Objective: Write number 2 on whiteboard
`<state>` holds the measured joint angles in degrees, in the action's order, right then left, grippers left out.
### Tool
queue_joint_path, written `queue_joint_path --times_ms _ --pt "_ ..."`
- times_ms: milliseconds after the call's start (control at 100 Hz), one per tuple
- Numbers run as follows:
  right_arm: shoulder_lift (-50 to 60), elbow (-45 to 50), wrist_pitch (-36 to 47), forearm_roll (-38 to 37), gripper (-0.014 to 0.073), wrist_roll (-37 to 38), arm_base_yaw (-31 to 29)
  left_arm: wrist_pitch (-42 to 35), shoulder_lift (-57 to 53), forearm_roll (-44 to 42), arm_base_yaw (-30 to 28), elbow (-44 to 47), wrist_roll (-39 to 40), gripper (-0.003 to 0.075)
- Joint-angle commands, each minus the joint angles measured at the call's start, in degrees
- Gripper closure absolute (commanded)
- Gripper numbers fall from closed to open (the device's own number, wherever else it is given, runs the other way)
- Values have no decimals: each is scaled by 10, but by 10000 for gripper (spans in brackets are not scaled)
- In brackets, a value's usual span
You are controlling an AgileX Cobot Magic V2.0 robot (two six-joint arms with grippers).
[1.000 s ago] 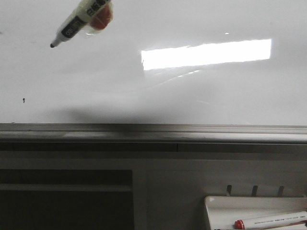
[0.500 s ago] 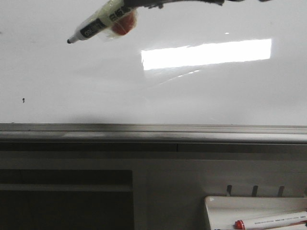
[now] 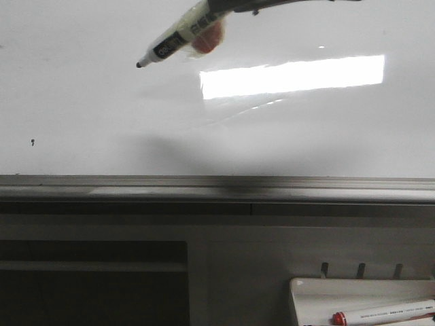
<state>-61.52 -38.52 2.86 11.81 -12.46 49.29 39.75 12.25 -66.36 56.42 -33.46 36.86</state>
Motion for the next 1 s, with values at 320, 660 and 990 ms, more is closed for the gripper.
queue_joint_path --times_ms 320,660,990 --pt "1 -39 47 -21 643 -5 -10 -32 6 -49 -1 -14 7 741" --pt "-63 -119 0 -29 643 -5 -45 -20 6 -42 -1 -14 7 741" --pt "-75 -121 27 -29 643 -5 -70 -20 6 -16 -1 -14 7 741"
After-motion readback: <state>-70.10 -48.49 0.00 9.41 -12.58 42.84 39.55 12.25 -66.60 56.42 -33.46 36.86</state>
